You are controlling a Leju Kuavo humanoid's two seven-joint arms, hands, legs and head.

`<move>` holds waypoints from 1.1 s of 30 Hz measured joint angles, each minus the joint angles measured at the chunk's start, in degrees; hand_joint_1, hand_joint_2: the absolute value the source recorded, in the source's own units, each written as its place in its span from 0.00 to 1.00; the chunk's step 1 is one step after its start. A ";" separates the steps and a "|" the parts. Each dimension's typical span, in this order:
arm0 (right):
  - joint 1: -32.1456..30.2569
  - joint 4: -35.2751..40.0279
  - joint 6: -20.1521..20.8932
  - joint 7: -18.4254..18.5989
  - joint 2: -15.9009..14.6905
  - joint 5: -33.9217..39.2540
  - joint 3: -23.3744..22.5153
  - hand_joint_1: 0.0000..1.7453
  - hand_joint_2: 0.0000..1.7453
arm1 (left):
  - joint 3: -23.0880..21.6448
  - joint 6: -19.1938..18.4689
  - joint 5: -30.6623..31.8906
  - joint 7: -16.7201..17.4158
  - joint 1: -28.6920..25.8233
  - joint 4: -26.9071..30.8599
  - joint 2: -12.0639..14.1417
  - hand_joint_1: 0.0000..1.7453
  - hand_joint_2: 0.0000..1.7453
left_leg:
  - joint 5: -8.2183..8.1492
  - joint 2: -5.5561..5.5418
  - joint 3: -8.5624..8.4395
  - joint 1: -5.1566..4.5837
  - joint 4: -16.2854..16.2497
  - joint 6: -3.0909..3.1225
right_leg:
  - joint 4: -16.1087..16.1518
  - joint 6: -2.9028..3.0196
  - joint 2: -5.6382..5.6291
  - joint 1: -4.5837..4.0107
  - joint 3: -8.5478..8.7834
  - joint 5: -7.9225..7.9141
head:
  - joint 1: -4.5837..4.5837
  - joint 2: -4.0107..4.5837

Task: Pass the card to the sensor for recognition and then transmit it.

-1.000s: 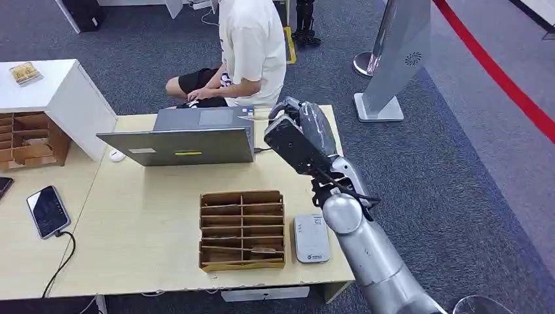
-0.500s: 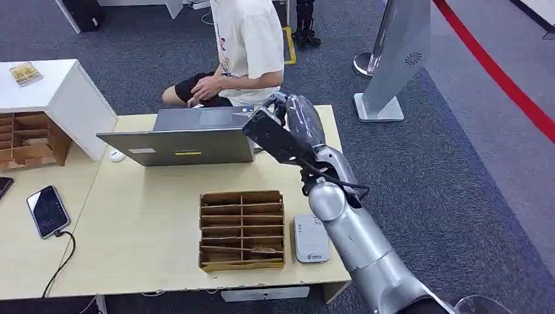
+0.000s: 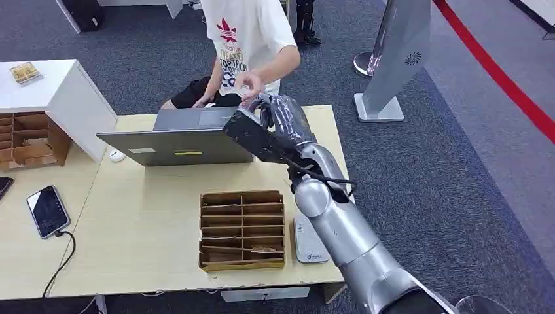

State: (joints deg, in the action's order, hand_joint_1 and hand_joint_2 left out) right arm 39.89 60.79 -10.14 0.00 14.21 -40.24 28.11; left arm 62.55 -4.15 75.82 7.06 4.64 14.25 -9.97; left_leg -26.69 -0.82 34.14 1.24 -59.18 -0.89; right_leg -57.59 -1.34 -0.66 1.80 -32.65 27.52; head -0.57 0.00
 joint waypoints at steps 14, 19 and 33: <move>0.78 -2.78 -0.20 0.42 0.94 -1.77 0.18 0.00 1.00 | 0.00 0.20 -0.42 0.04 0.19 0.00 -0.37 0.00 0.00 | 0.00 0.00 0.00 0.00 0.00 0.00 | 0.00 0.00 0.00 0.00 0.00 0.00 | 0.00 0.00; 0.78 -3.30 0.59 0.33 0.98 -1.77 0.18 0.00 0.00 | 0.00 0.35 -0.74 0.26 0.19 0.00 -0.48 0.00 0.00 | 0.00 0.00 0.00 0.00 0.00 0.00 | 0.00 0.00 0.00 0.00 0.00 0.00 | 0.00 0.00; -0.44 -3.87 2.44 -1.99 1.07 0.30 1.05 0.00 0.00 | 0.04 0.46 -2.25 0.50 0.20 0.00 -0.44 0.00 0.00 | 0.00 0.00 0.00 0.00 0.00 0.00 | 0.00 0.00 0.00 0.00 -0.01 0.00 | 0.00 0.00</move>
State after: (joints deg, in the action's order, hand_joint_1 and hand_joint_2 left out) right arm 39.45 56.92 -7.70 -1.99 15.28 -39.94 29.16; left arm 62.60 -3.69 73.57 7.56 4.84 14.25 -10.40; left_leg -26.69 -0.82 34.14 1.24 -59.18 -0.89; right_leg -57.59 -1.34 -0.66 1.80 -32.65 27.52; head -0.57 0.00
